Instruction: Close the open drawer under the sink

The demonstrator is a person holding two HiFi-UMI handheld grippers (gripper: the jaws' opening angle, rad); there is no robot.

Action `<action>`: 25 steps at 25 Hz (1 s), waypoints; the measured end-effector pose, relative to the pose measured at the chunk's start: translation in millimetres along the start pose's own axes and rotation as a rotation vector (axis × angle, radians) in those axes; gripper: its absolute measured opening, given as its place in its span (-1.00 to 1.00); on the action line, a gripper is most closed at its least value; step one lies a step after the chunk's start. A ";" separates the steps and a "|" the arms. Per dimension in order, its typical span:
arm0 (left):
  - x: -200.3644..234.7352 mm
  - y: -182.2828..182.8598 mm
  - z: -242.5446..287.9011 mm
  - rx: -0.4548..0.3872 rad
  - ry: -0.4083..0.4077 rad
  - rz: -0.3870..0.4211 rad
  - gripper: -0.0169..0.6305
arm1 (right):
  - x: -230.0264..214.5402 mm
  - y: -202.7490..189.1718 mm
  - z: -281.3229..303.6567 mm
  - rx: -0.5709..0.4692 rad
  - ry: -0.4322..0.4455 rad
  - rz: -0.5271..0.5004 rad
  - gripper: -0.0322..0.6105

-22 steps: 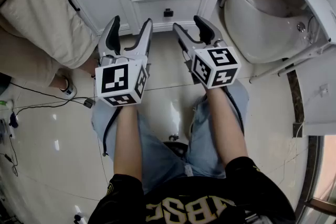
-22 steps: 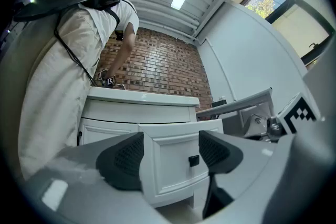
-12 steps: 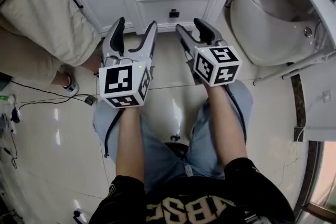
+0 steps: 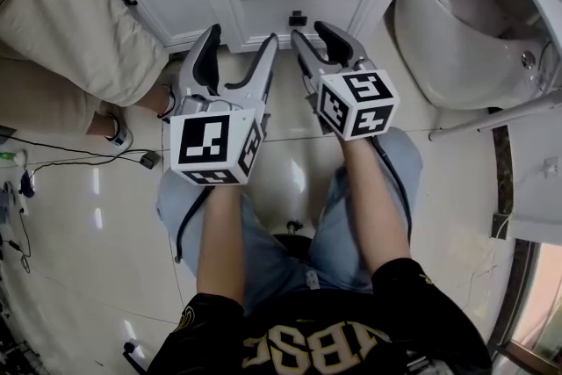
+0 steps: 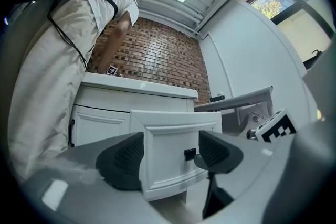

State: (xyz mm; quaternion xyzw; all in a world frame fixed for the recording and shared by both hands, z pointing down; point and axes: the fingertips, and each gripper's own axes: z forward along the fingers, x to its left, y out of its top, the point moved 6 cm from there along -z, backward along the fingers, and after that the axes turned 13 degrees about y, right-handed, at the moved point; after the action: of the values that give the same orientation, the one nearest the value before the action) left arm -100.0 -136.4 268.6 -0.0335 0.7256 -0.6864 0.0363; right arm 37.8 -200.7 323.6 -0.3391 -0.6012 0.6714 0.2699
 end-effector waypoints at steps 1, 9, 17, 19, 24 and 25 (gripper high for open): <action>-0.4 -3.6 3.2 0.008 -0.002 -0.006 0.08 | -1.7 -0.8 -0.3 0.002 0.000 -0.007 -0.36; -0.1 -23.1 22.9 0.045 -0.007 0.013 0.08 | -10.7 -3.3 8.2 -0.038 0.042 0.008 -0.65; 15.2 -32.4 45.4 0.062 0.037 0.032 0.08 | -33.8 0.2 28.2 -0.036 0.056 -0.078 -0.72; 20.3 -32.7 54.6 0.060 0.046 0.034 0.08 | -44.6 3.6 39.3 -0.061 0.041 -0.075 -0.72; 31.9 -42.7 79.8 0.072 0.042 0.034 0.08 | -77.5 7.8 74.1 -0.097 0.016 -0.097 -0.73; 34.8 -44.8 84.5 0.076 0.041 0.031 0.08 | -84.2 7.9 81.6 -0.112 0.011 -0.100 -0.73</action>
State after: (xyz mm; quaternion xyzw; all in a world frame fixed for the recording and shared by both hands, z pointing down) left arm -126.4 -226.3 308.5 -0.0070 0.7001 -0.7132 0.0334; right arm 27.1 -317.4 330.6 -0.3269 -0.6526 0.6205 0.2868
